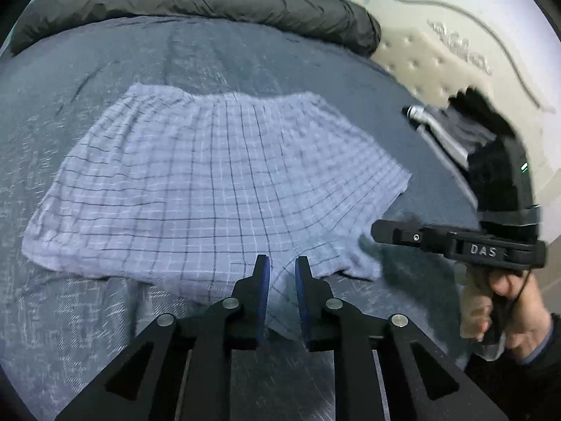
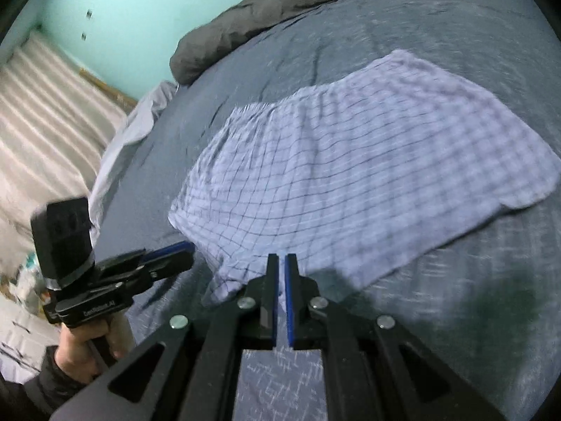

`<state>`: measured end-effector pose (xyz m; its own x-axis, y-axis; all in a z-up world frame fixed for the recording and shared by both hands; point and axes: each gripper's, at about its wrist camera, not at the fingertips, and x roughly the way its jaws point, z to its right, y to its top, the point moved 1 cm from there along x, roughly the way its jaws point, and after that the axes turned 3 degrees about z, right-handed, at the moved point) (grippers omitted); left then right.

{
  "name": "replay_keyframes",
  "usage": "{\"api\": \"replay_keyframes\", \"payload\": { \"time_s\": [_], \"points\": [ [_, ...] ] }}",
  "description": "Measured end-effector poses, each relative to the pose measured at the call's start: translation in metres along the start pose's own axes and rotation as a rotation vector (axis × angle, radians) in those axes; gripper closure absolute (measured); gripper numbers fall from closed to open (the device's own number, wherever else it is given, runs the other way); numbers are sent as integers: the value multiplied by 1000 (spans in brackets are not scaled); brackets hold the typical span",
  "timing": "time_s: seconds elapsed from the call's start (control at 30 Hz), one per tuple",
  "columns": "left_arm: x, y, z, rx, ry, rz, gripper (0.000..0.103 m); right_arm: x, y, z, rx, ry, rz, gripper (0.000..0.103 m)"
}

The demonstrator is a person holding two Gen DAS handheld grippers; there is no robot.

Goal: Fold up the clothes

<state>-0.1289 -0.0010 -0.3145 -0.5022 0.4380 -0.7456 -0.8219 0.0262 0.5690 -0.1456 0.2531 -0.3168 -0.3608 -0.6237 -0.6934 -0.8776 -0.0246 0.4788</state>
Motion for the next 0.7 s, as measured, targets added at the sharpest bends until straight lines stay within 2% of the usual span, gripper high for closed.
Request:
{"api": "replay_keyframes", "payload": {
  "time_s": [0.23, 0.53, 0.7],
  "points": [
    [31, -21, 12, 84, 39, -118, 87, 35, -20, 3, -17, -66, -135, 100],
    [27, -20, 0, 28, 16, -112, 87, 35, -24, 7, -8, -57, -140, 100],
    [12, -11, -11, -20, -1, -86, 86, 18, -17, 11, 34, -50, -91, 100]
  ]
}}
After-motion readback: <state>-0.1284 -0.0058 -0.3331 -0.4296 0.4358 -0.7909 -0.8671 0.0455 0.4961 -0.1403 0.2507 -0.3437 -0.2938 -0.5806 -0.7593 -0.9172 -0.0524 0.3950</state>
